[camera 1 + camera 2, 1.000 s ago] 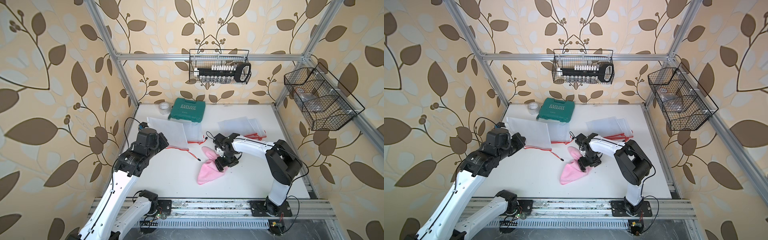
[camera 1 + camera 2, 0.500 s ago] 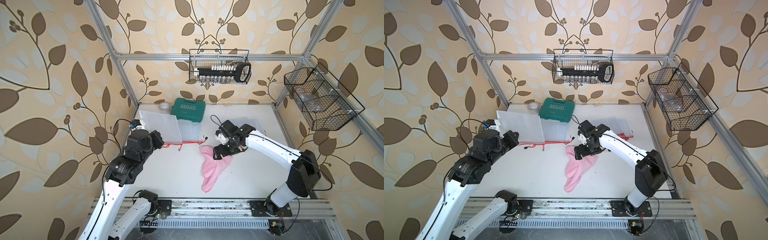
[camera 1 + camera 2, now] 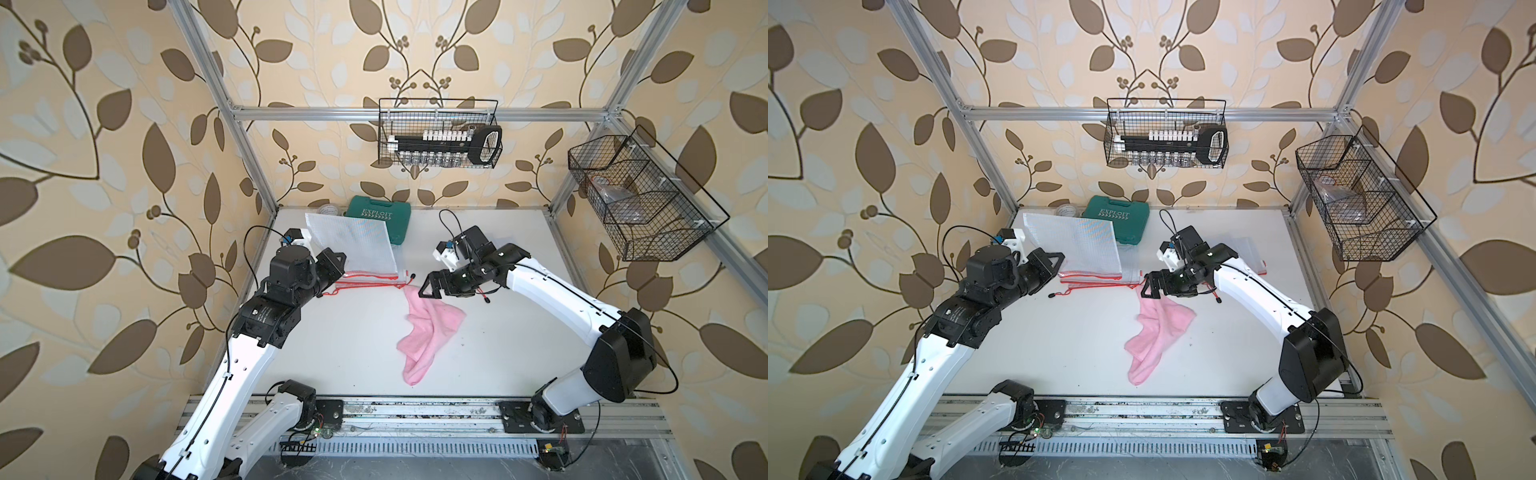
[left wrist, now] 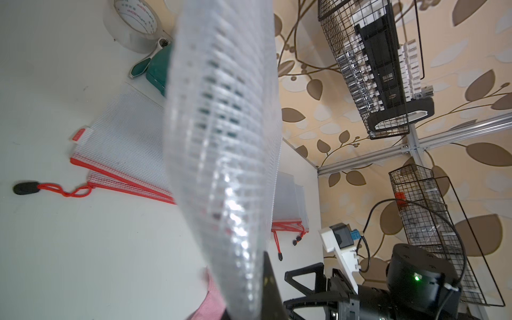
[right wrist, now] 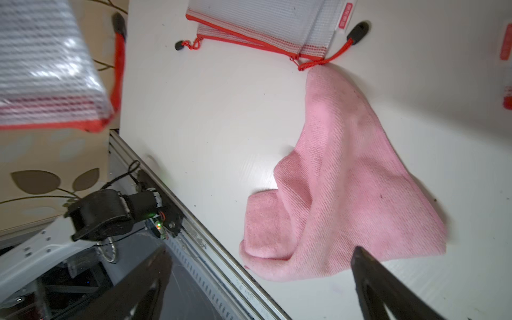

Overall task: Wipe the document bag
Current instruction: Place the document bag.

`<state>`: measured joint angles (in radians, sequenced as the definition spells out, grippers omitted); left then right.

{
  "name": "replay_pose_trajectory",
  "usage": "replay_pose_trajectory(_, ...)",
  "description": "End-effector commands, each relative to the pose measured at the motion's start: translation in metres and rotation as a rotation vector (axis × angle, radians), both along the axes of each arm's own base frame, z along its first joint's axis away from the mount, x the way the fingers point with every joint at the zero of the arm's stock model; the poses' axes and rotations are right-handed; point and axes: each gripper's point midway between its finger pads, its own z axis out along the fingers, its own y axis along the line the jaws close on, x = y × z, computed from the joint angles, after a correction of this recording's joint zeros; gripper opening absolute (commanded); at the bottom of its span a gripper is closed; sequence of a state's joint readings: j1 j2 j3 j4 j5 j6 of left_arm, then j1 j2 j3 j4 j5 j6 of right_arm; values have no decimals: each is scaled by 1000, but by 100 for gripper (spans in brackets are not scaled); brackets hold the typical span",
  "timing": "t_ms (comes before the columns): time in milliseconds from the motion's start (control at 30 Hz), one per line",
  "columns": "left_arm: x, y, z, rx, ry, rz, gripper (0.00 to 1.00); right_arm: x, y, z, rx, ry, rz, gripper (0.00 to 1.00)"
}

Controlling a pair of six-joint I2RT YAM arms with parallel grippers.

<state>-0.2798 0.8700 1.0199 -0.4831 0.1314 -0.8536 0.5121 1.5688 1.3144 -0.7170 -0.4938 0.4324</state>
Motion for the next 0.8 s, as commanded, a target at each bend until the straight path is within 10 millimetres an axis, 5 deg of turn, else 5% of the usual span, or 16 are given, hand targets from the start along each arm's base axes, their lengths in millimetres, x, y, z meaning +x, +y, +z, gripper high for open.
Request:
replay_pose_trajectory(0, 6, -15, 14, -110, -41, -49, 0, 25, 30, 23, 270, 13, -13, 98)
replay_pose_trajectory(300, 12, -29, 7, -191, -19, -92, 0, 61, 63, 50, 558, 59, -40, 93)
replay_pose_trajectory(467, 19, -37, -1, -220, 4, -114, 0, 67, 74, 63, 667, 94, -31, 57)
replay_pose_trajectory(533, 23, -40, -4, -223, 9, -122, 0, 69, 75, 64, 678, 107, -31, 12)
replay_pose_trajectory(567, 25, -40, -5, -221, 13, -119, 0, 69, 73, 64, 673, 109, -35, 0)
replay_pose_trajectory(667, 29, -41, -11, -191, 30, -131, 1, 77, 52, 56, 589, 77, -83, 0)
replay_pose_trajectory(767, 34, -48, -22, -139, 74, -179, 42, 94, 3, 36, 347, 14, -164, 0)
